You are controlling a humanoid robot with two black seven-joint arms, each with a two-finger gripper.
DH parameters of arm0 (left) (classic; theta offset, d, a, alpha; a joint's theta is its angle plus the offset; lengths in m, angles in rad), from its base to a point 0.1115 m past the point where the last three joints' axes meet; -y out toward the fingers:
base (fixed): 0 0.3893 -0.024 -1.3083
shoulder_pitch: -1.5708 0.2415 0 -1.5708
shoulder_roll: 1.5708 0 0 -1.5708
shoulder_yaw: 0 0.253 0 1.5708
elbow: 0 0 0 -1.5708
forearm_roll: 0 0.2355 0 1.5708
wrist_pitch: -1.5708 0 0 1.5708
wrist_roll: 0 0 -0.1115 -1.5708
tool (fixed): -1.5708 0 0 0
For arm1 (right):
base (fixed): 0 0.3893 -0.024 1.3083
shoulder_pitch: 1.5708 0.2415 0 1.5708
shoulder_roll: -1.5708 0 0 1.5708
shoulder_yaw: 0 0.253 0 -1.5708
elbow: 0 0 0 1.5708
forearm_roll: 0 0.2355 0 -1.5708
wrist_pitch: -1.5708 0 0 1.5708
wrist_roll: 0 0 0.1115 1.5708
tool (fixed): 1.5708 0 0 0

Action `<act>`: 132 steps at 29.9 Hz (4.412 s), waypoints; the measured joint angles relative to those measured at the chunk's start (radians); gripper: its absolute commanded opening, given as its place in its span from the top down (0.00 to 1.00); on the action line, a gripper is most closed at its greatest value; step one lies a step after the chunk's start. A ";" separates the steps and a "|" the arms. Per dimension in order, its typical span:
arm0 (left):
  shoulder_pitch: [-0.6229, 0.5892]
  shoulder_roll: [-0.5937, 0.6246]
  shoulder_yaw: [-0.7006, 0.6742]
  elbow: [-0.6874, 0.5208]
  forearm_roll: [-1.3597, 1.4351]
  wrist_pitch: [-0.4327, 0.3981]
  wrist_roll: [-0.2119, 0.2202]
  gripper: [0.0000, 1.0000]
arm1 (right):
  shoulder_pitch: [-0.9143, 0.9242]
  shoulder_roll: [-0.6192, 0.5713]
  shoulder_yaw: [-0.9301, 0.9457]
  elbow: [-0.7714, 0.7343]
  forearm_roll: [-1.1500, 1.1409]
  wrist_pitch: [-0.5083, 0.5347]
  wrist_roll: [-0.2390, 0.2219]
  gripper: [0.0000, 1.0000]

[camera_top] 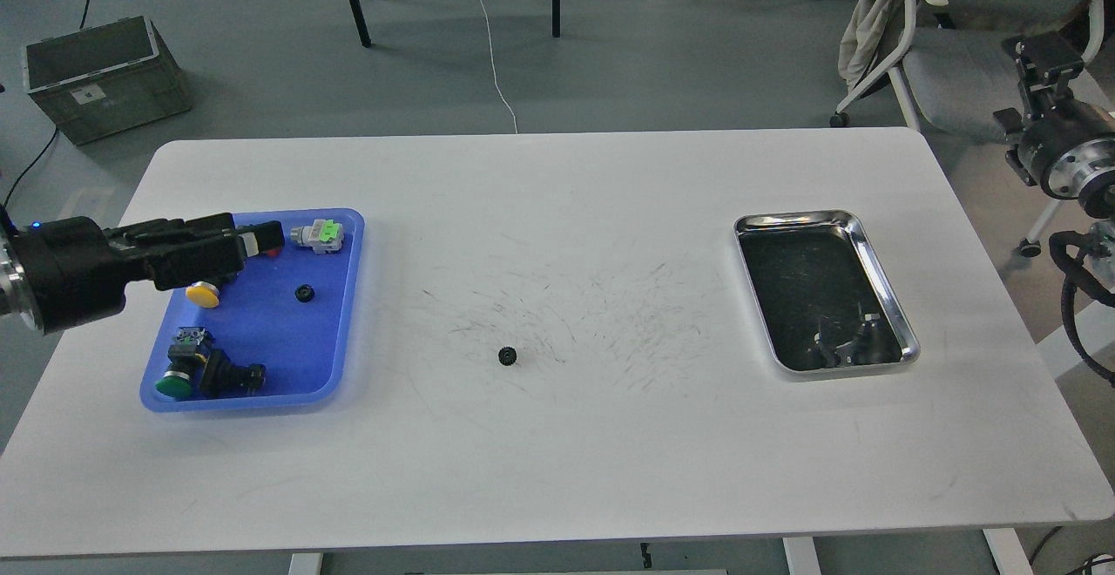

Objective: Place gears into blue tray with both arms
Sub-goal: 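Move the left hand over the blue tray toward the black gear, then grasp the black gear on the table with the left hand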

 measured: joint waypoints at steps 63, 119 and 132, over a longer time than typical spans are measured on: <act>0.131 -0.901 0.017 0.673 0.940 0.291 0.000 0.27 | -0.089 0.037 0.289 0.062 0.016 -0.008 -0.017 0.06; 0.141 -0.907 -0.002 0.752 0.940 0.321 0.000 0.89 | -0.122 0.036 0.275 0.045 0.004 -0.005 -0.015 0.06; 0.137 -0.834 -0.013 0.696 0.941 0.317 0.000 0.56 | -0.124 0.038 0.274 0.033 0.004 0.003 -0.009 0.06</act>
